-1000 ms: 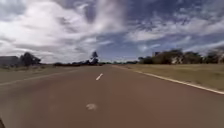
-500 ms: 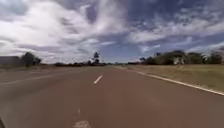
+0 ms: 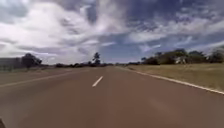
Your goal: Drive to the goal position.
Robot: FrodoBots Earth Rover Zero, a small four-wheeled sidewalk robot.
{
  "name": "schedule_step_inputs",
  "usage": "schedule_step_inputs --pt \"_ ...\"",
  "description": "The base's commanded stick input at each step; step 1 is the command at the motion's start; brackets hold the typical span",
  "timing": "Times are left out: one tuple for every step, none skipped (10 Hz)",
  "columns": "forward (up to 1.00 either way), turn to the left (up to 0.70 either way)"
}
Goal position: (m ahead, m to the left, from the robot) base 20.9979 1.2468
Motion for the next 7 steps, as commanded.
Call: schedule_step_inputs --pt "1.00 0.00" --pt "1.00 0.00" --pt "1.00 0.00" --pt "1.00 0.00" --pt "1.00 0.00" --pt "1.00 0.00" --pt "1.00 0.00"
